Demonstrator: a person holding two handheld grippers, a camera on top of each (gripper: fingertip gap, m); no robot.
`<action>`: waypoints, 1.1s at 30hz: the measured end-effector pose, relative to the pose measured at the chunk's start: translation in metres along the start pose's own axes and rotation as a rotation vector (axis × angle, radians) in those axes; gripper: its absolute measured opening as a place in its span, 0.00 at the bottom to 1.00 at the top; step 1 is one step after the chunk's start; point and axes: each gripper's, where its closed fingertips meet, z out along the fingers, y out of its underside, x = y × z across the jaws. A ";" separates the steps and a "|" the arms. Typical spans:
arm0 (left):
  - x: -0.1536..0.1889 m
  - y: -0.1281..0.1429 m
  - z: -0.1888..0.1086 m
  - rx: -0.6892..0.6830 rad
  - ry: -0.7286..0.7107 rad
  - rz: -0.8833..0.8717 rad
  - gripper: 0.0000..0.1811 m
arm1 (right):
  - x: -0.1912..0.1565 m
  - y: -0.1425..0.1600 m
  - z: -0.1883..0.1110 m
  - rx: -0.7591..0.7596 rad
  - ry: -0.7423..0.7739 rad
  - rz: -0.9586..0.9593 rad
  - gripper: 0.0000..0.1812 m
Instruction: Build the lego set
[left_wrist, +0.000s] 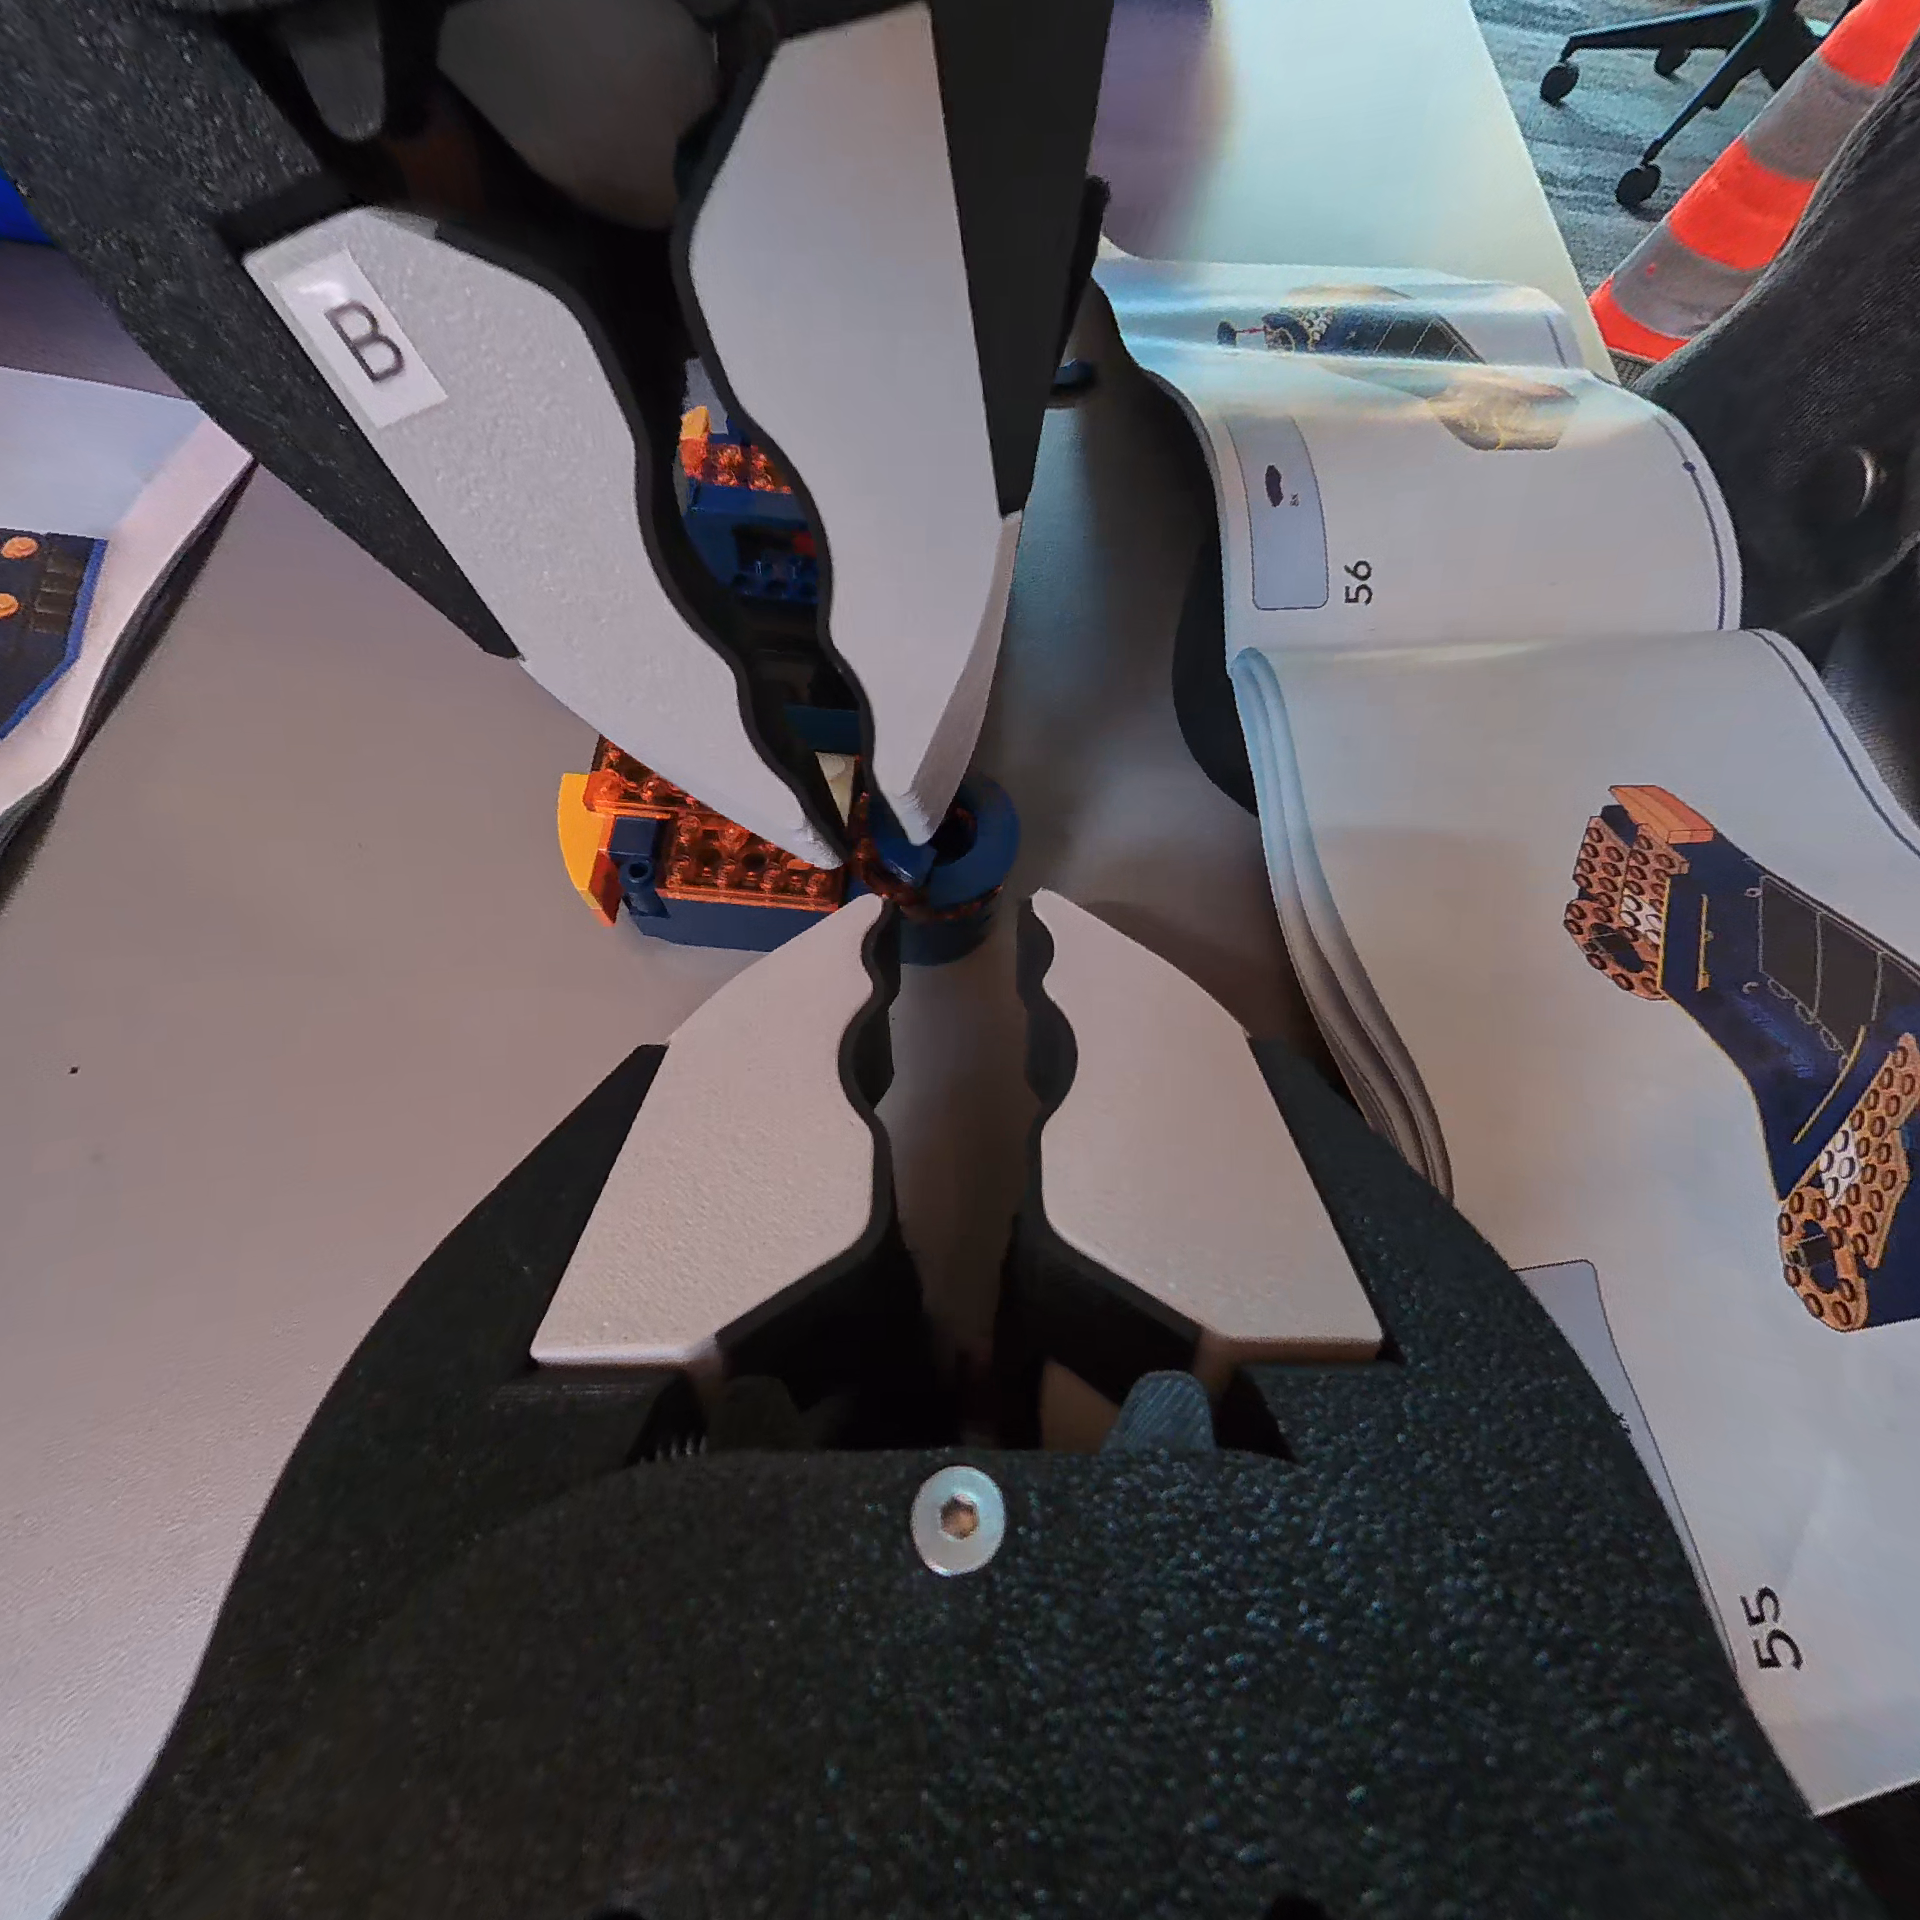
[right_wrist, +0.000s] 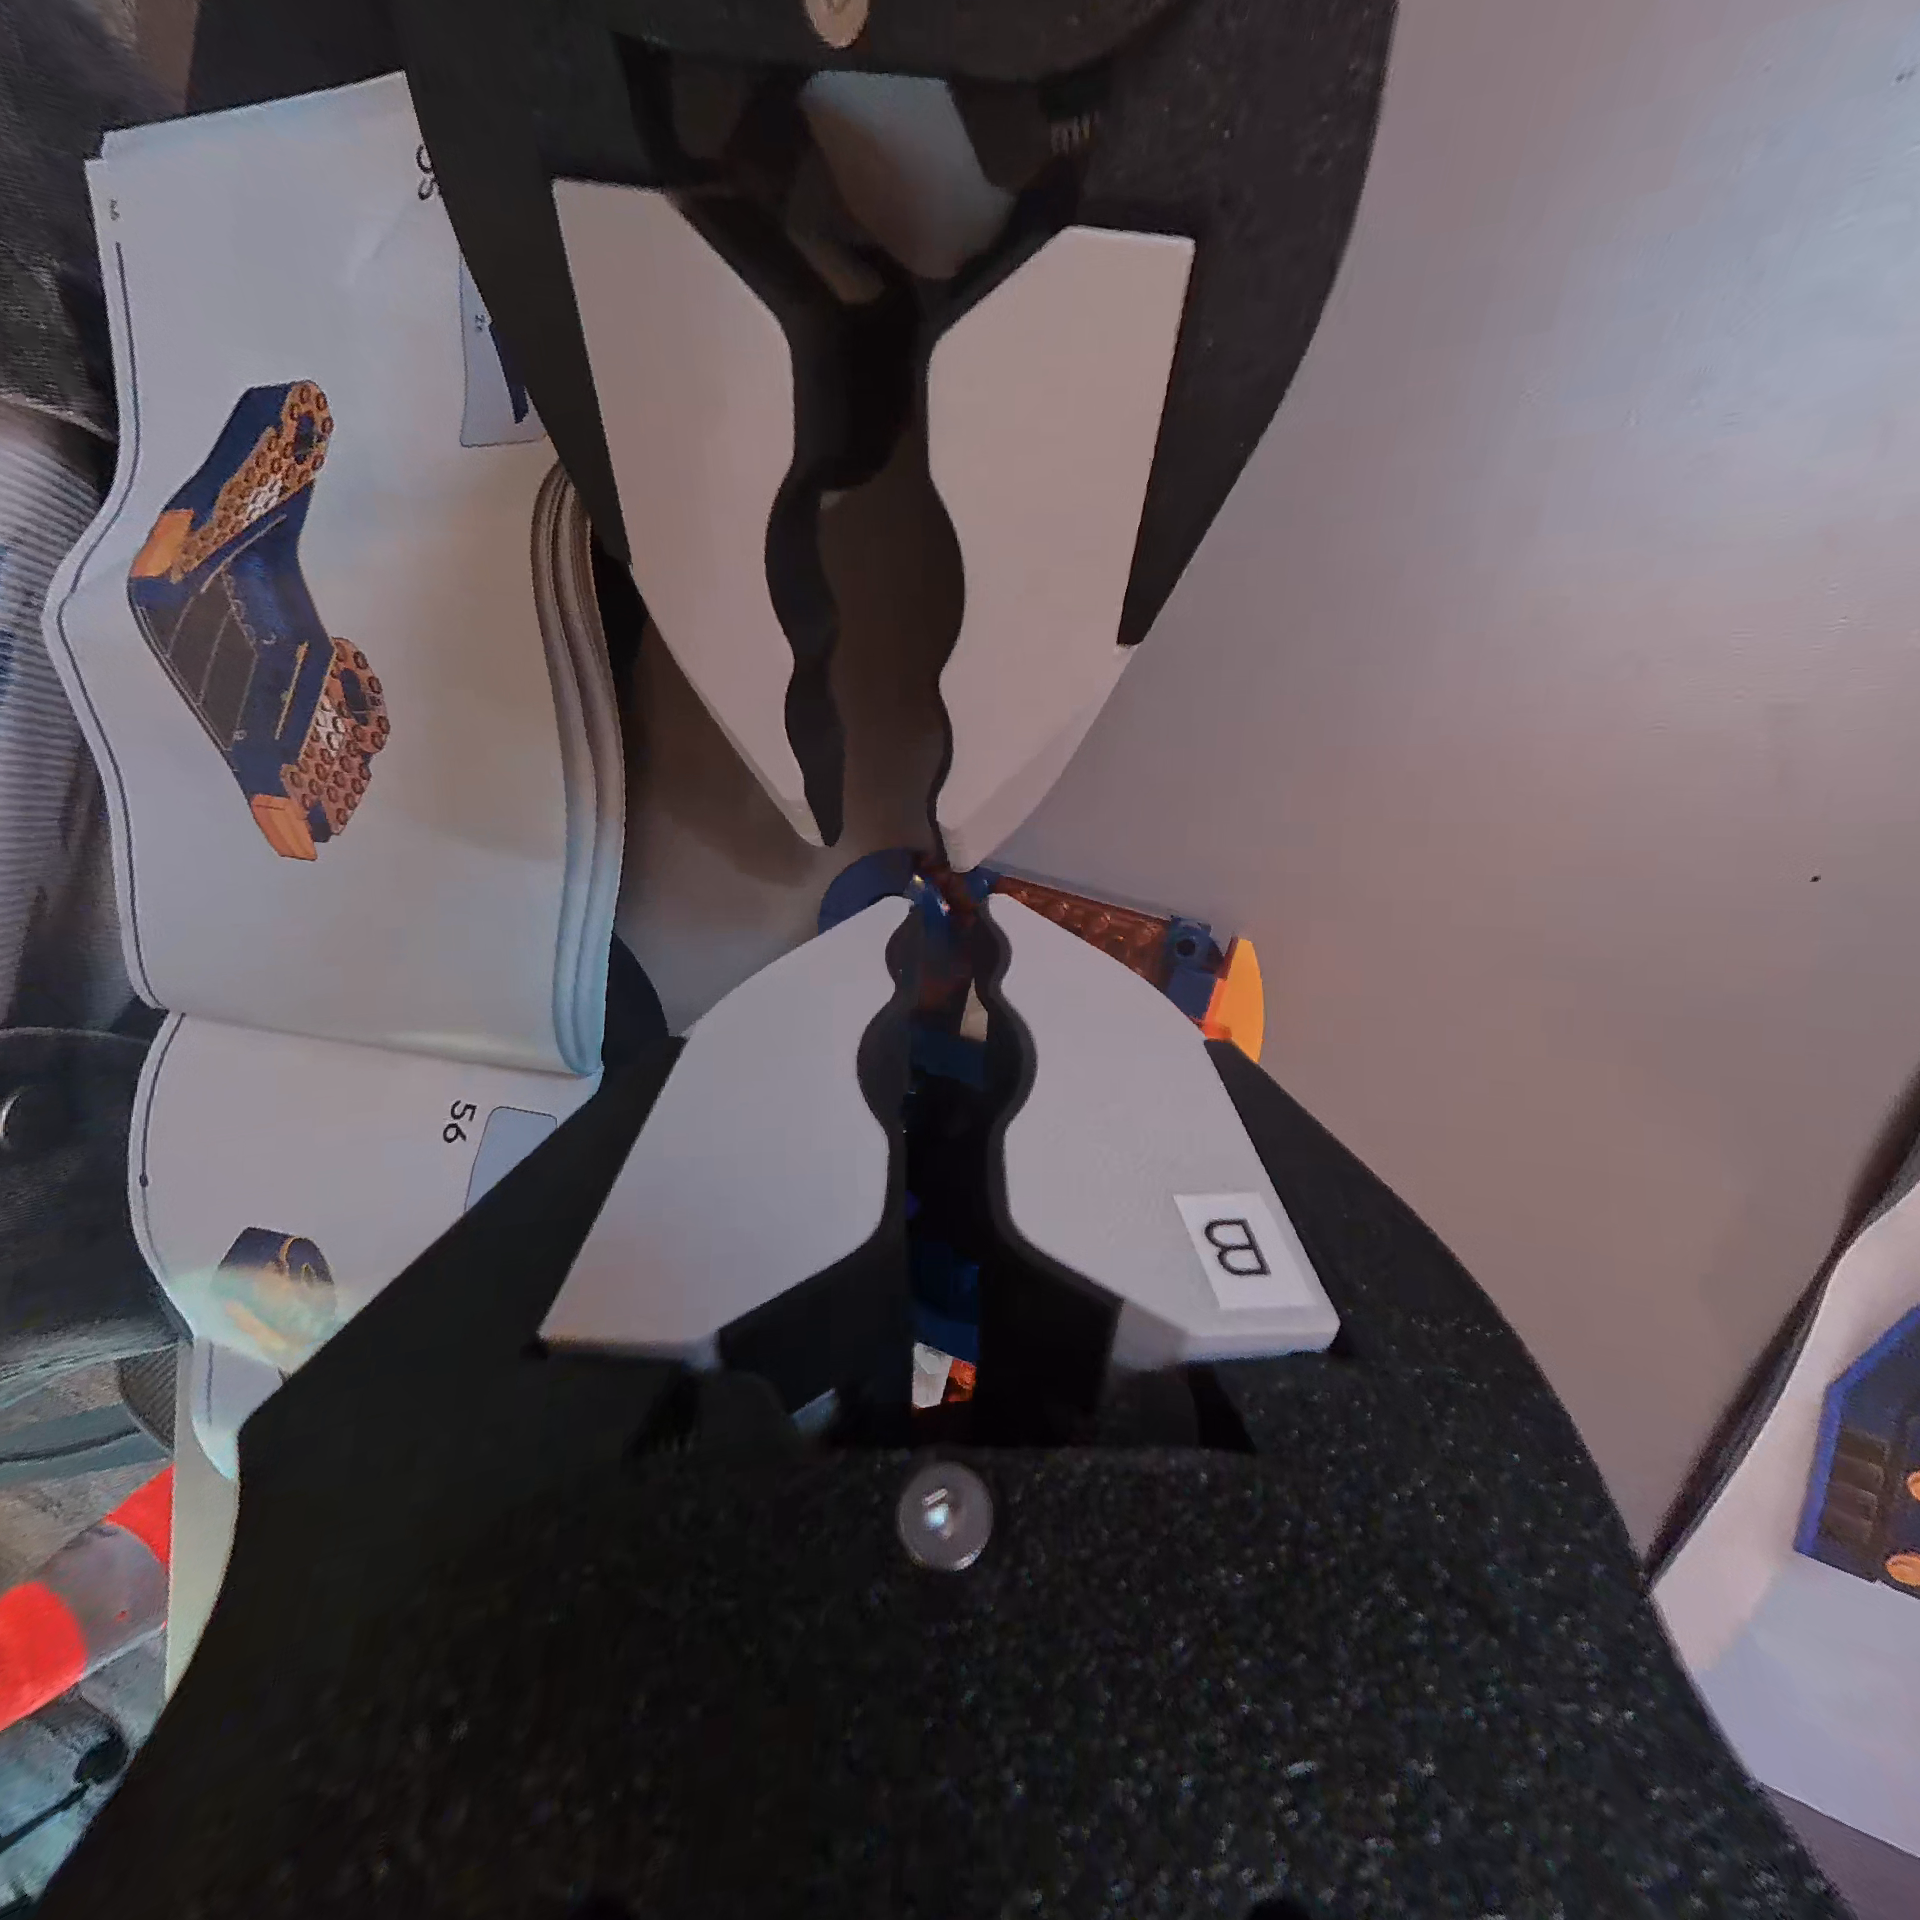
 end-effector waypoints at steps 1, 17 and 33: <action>0.000 0.000 0.000 0.000 -0.001 0.000 0.12 | 0.001 0.000 -0.001 0.006 0.004 0.007 0.04; -0.003 0.002 0.001 -0.007 -0.021 0.005 0.12 | -0.002 0.014 -0.004 0.000 0.100 -0.052 0.03; -0.004 0.002 0.001 -0.001 -0.027 -0.002 0.06 | -0.001 0.014 -0.006 0.035 0.111 -0.071 0.04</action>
